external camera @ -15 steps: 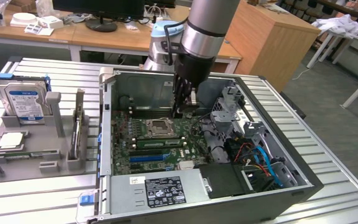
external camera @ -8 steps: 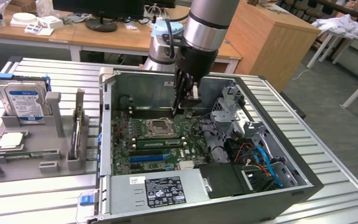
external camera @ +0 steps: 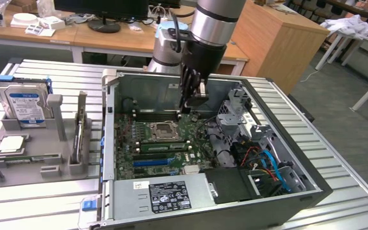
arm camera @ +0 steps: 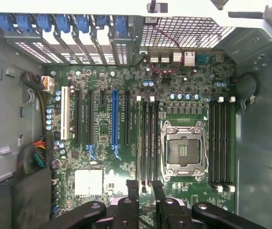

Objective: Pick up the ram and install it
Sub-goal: 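Insert the ram into the slot, then press down the ram until it locks into place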

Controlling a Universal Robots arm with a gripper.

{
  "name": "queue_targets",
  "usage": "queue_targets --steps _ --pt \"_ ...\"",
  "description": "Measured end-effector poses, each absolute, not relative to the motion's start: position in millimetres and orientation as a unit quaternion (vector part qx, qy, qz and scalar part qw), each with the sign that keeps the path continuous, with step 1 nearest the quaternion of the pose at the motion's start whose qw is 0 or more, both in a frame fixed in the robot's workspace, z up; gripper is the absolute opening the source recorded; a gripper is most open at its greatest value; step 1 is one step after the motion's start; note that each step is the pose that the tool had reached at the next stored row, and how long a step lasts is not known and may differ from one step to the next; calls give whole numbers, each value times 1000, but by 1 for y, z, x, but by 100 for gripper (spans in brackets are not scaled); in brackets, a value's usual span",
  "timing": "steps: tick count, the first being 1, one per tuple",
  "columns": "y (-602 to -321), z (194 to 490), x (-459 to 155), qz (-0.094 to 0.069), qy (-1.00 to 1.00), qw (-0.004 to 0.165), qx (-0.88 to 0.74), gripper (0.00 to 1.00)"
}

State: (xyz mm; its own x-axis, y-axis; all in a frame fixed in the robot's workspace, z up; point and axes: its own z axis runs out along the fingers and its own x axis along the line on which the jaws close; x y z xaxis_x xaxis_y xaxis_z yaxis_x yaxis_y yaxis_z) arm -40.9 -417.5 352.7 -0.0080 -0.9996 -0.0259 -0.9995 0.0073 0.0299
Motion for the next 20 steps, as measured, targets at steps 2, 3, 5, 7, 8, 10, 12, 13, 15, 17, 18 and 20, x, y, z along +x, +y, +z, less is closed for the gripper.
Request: queue_targets --steps 2,3,5,7,8,10,12,13,15,17,18,20 --pt "-417 355 -41 -20 -710 1 704 25" --pt "-417 357 -41 -20 -710 1 704 25" --pt "-418 358 -41 -20 -710 1 704 25" --pt "-417 358 -41 -20 -710 1 704 25" --pt "-418 358 -41 -20 -710 1 704 25" --pt "-418 358 -41 -20 -710 1 704 25" --pt "-417 358 -41 -20 -710 1 704 25" --pt "-417 358 -41 -20 -710 1 704 25" --pt "-417 358 -41 -20 -710 1 704 25" --pt "-417 358 -41 -20 -710 1 704 25" --pt "-417 358 -41 -20 -710 1 704 25" --pt "-417 358 -41 -20 -710 1 704 23"
